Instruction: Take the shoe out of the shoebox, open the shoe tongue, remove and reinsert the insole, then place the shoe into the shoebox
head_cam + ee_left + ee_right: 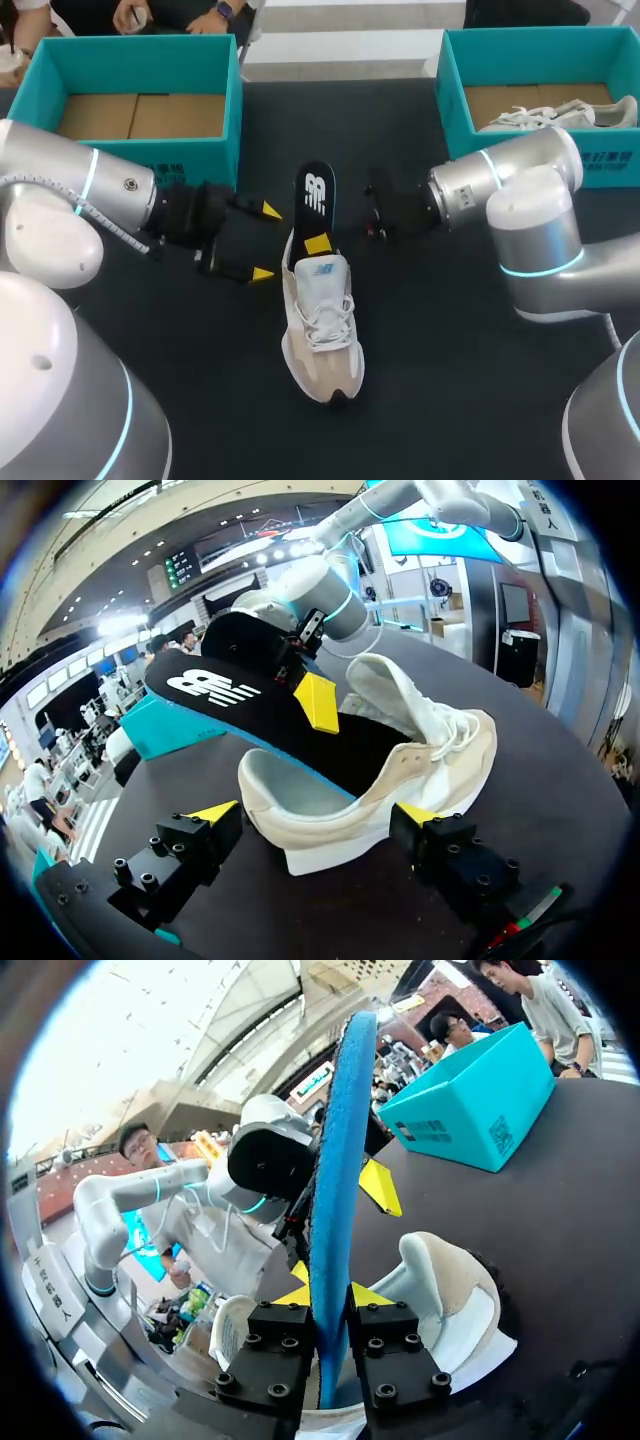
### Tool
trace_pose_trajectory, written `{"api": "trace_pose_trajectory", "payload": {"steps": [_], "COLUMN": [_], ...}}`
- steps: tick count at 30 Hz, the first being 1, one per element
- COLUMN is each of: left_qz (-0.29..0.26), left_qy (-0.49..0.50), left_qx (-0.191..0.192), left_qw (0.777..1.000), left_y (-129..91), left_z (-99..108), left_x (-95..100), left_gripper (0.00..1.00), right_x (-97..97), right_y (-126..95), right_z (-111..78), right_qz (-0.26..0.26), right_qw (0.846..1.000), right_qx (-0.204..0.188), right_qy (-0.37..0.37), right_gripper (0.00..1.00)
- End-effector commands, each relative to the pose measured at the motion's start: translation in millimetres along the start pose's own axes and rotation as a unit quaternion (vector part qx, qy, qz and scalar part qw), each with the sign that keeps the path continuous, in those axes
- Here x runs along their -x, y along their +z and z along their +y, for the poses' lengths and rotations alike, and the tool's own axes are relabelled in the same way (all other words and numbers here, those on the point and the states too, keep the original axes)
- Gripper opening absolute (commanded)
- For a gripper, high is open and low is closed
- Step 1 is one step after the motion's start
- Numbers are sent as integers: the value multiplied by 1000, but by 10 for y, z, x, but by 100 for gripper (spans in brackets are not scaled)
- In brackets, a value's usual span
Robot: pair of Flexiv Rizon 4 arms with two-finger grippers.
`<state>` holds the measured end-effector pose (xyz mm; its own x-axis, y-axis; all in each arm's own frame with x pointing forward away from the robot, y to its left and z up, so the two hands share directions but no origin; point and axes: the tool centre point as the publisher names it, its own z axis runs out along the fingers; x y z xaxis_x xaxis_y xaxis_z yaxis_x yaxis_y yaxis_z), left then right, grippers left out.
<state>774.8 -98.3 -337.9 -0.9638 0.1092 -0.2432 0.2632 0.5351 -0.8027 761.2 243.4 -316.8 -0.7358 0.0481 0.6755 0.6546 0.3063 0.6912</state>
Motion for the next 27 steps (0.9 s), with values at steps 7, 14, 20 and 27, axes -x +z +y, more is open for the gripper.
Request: {"api": "trace_pose_trajectory", "payload": {"steps": [7,14,20,27], "left_qz": [0,0,0,0], "left_qy": [0,0,0,0], "left_qx": [3,3,3,3], "left_qw": [1000,1000,1000,1000], "left_y": [12,12,12,12], "left_z": [-12,-12,-12,-12], "left_x": [-2,-2,-2,-2], "left_gripper": [100,100,100,100], "right_x": [210,117,28,18], "right_y": [57,148,222,148], "right_z": [-16,-293,-438,-343], "right_qz": [53,61,67,52], "right_qw": [996,989,986,987], "right_qx": [-61,-93,-95,-98], "right_qy": [40,96,121,112], "right_gripper": [0,0,0,14]}}
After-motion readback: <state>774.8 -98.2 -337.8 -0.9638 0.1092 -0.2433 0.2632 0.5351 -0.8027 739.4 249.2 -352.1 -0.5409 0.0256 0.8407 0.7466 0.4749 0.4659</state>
